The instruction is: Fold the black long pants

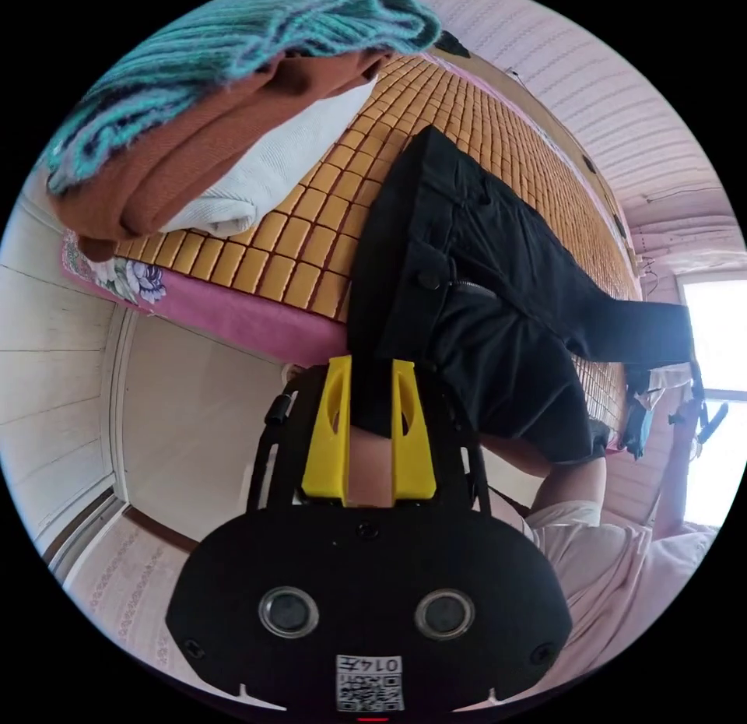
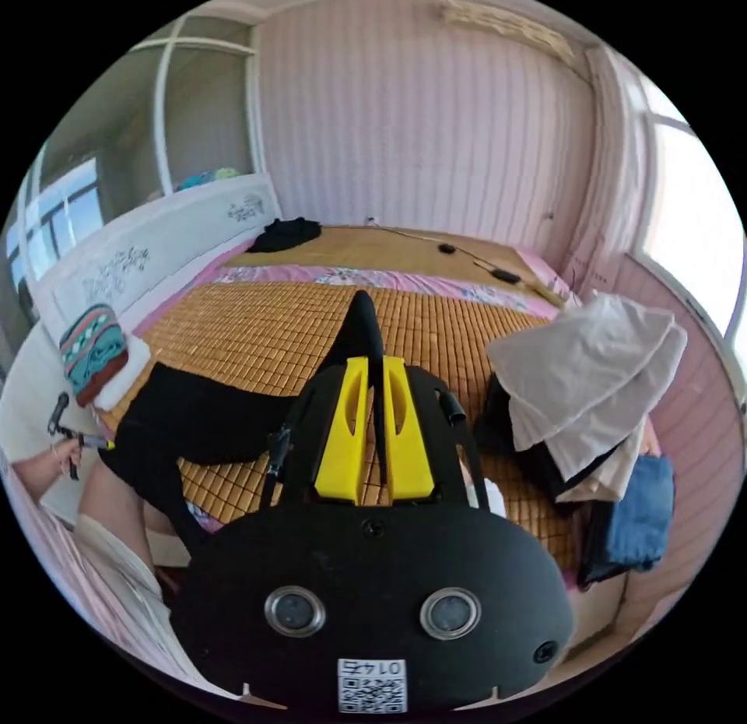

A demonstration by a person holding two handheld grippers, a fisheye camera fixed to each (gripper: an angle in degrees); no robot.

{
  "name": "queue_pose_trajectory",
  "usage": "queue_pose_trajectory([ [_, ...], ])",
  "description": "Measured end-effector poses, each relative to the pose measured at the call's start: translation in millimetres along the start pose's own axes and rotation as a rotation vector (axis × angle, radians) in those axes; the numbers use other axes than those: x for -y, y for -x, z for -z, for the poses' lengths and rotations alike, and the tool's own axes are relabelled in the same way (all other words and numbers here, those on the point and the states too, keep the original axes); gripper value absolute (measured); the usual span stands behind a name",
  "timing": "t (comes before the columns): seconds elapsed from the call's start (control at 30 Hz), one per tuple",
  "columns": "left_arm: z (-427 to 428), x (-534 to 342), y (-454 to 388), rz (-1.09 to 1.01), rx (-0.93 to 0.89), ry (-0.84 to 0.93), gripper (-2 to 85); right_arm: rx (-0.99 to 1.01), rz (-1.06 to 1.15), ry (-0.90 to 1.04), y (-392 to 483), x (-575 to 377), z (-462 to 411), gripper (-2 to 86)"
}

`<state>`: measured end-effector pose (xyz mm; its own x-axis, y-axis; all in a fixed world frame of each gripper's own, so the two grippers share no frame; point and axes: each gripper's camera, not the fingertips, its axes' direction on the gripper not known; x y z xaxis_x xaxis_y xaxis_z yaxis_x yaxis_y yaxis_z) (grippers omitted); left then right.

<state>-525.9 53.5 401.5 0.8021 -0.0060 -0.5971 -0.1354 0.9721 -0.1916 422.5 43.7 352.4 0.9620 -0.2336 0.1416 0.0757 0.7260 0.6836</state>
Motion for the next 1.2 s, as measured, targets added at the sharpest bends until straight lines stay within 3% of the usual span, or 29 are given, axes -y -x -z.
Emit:
queue_pose_trajectory([
  [0.1, 10, 0, 9, -0.015, 0.015, -0.009, -0.4, -0.080, -0.017, 0.232, 5, -29, -51, 5.7],
  [0.2, 28, -5, 16, -0.038, 0.024, -0.040, -0.8, 0.002, -0.218, 0.406, -15, -58, -94, 7.3],
  [0.33, 61, -16, 29, -0.050, -0.018, -0.118, -1.0, 0.124, -0.330, 0.292, -29, -70, -103, 7.5],
  [0.47, 72, -22, 34, -0.077, 0.007, -0.114, -1.0, -0.038, -0.358, 0.286, -41, -61, -122, 8.9],
  [0.6, 83, -25, 43, -0.041, 0.019, -0.140, -1.0, -0.025, -0.480, 0.436, -62, -60, -192, 13.2],
  [0.7, 100, -28, 47, -0.028, 0.030, -0.183, -1.0, -0.025, -0.550, 0.597, -63, -68, -244, 10.9],
  [0.8, 120, -27, 48, -0.046, 0.052, -0.219, -1.0, -0.065, -0.504, 0.549, -52, -59, -250, 1.1],
  [0.9, 135, -26, 49, -0.083, 0.076, -0.235, -1.0, -0.066, -0.489, 0.453, -53, -49, -231, -0.1],
  [1.03, 150, -30, 62, -0.111, 0.119, -0.220, -1.0, -0.228, -0.760, 0.163, -83, -68, -156, 0.0],
  [1.13, 153, -40, 89, -0.014, 0.268, -0.229, -1.0, -0.249, -0.909, 0.286, -102, -107, -167, 0.8],
  [1.2, 152, -46, 119, 0.095, 0.218, -0.218, -1.0, -0.207, -0.913, 0.355, -103, -121, -178, 1.3],
])
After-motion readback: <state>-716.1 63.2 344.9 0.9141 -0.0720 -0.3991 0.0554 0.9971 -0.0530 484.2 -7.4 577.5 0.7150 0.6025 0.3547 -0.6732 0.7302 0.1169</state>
